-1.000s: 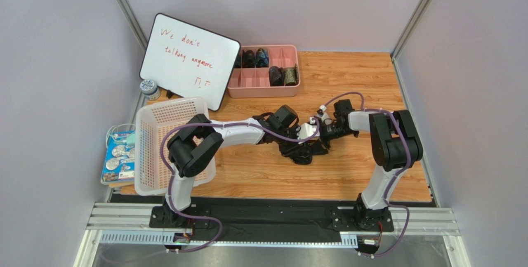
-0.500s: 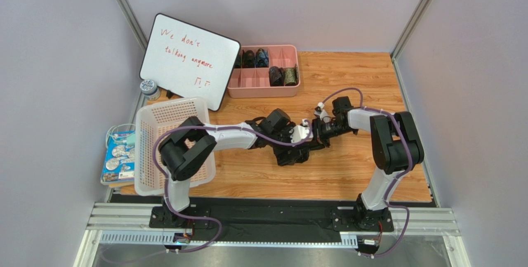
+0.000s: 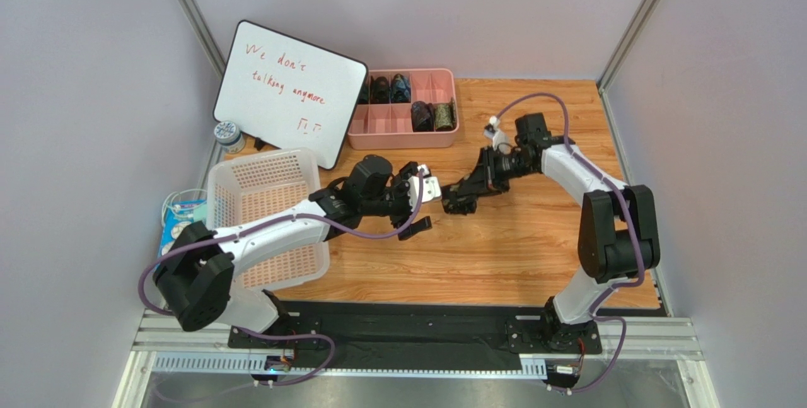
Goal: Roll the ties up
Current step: Pick up the tie at the center of the board, then move the storage box to the center of the board.
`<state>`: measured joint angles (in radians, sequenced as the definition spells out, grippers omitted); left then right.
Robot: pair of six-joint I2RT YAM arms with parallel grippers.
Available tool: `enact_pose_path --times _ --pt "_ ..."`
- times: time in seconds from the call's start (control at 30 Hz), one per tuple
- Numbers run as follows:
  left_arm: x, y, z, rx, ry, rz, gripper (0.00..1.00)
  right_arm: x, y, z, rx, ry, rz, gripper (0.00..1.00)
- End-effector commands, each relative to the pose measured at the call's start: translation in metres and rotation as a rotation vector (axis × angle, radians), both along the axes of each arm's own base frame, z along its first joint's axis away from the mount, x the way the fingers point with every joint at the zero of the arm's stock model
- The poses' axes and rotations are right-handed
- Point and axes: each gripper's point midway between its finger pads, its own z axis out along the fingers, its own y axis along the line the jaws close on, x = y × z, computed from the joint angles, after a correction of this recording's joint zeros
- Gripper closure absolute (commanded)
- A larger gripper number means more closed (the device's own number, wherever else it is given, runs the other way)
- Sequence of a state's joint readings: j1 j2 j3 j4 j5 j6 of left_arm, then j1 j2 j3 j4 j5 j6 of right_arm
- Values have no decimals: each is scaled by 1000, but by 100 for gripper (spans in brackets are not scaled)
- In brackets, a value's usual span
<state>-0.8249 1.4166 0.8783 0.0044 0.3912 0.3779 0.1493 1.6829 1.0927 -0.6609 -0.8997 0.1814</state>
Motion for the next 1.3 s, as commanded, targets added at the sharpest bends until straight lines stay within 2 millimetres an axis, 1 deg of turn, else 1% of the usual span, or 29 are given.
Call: enact_pose_path --times 0.0,0.03,0.07,0.1,0.13,0.17,0.2,0.23,0.27,0.33,0.37,0.4,0.43,0.47,0.5,0.53,0.57,0.6,0.67,0.7,0.77,0.8,0.83,0.87,1.03,1.07,1.1,1.17,1.27 --pt "18 26 30 15 -14 122 0 61 -11 64 -111 -260 -70 100" --pt "21 33 38 15 -12 155 0 79 -11 86 -125 -326 -88 100" --pt "28 41 46 14 -7 193 1 86 -15 93 -154 -334 -107 100" --pt "28 53 43 40 26 233 0 99 -21 96 -213 -357 -143 100" --pt "30 60 50 34 23 260 1 111 -23 93 -240 -362 -155 100" --pt "37 72 52 34 25 307 0 130 -25 115 -252 -425 -180 100" --pt "38 81 51 38 49 346 0 145 -31 117 -302 -453 -216 100" --pt "38 88 55 32 51 364 0 161 -29 110 -325 -457 -219 100" --pt "37 96 50 47 69 383 0 180 -28 133 -330 -527 -246 100" --pt "41 111 52 47 59 439 1 205 -23 142 -358 -582 -274 100" --pt "40 116 48 54 61 456 0 226 -19 153 -358 -629 -294 100" --pt "42 125 52 48 46 485 0 236 -15 154 -356 -644 -296 100" --pt "41 129 51 48 44 499 0 240 -3 155 -345 -655 -284 100" --pt "39 135 45 60 46 512 0 248 5 148 -349 -665 -271 100" --pt "39 142 46 61 34 539 1 252 13 158 -346 -704 -268 100" --pt "40 149 46 61 33 562 0 249 32 158 -338 -718 -242 100" --pt "38 155 39 70 48 580 1 252 39 159 -329 -731 -243 100" --pt "37 161 39 72 42 602 1 252 56 156 -318 -736 -231 100" --pt "36 173 31 89 56 649 0 256 70 153 -328 -760 -240 100" --pt "34 176 32 84 51 658 0 255 82 145 -331 -754 -236 100" --pt "32 185 31 82 47 690 1 261 92 141 -360 -782 -260 100" --pt "32 189 31 80 49 702 1 261 104 135 -370 -793 -257 100" --pt "31 192 30 84 50 707 0 265 104 131 -412 -802 -286 100" --pt "30 195 33 78 43 716 0 264 114 121 -425 -793 -286 100" --pt "23 202 32 83 34 718 1 270 127 101 -488 -788 -331 100" --pt "21 202 34 75 32 718 0 268 131 97 -492 -785 -328 100" --pt "20 203 33 74 35 722 0 269 133 86 -501 -764 -326 100" --pt "18 203 35 67 32 718 0 268 137 81 -511 -757 -330 100" --pt "17 205 34 68 30 724 1 264 140 64 -525 -724 -317 100"
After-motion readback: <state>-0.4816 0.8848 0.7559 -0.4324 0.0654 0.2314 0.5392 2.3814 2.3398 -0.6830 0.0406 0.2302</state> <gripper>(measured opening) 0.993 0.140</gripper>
